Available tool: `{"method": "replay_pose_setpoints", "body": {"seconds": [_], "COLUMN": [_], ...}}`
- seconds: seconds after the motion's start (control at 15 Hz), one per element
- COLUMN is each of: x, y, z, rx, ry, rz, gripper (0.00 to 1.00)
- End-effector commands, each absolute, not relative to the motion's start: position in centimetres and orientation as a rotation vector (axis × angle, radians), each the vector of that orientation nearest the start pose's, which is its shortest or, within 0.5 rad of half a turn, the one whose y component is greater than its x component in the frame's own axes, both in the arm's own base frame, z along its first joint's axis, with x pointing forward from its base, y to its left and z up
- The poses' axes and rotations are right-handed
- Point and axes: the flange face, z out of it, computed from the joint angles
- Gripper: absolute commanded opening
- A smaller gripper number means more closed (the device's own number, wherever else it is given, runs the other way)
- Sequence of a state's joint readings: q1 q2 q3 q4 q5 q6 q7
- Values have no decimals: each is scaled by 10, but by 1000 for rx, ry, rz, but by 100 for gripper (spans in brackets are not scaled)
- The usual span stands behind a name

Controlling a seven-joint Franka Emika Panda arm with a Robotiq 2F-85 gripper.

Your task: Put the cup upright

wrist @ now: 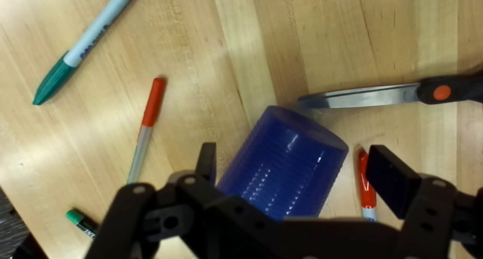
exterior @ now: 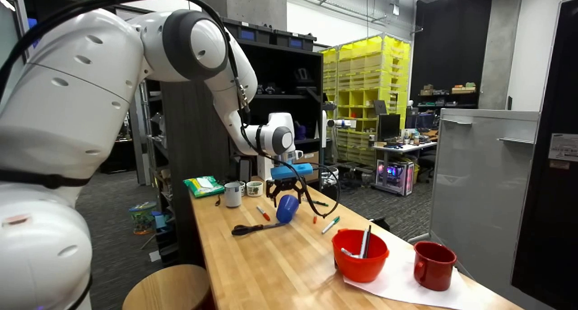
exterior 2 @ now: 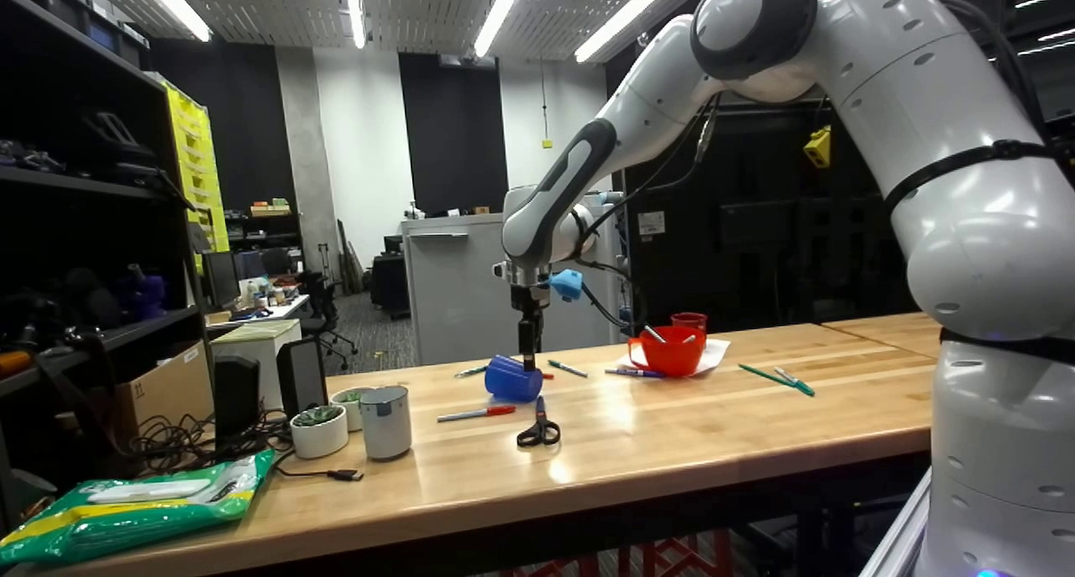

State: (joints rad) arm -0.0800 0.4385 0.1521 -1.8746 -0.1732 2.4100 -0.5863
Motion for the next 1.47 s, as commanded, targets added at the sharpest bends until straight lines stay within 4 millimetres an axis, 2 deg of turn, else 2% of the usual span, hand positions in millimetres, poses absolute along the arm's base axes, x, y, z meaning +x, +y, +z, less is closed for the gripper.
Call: {"method": "replay_pose_setpoints", "body": {"seconds": [0.0,0.33,0.67,1.07,1.4], "x": [652,669,697,724,740], "y": [47,71,93,85,85], "z": [296,309,313,312,319], "rx": [-2952,-2845,-2605,-2294,-2063], "ry": [-1289,-1546,-1854,-2149,-2325], "rz": [-106,40,169,363,407], "gripper": [100,100,100,100,100]}}
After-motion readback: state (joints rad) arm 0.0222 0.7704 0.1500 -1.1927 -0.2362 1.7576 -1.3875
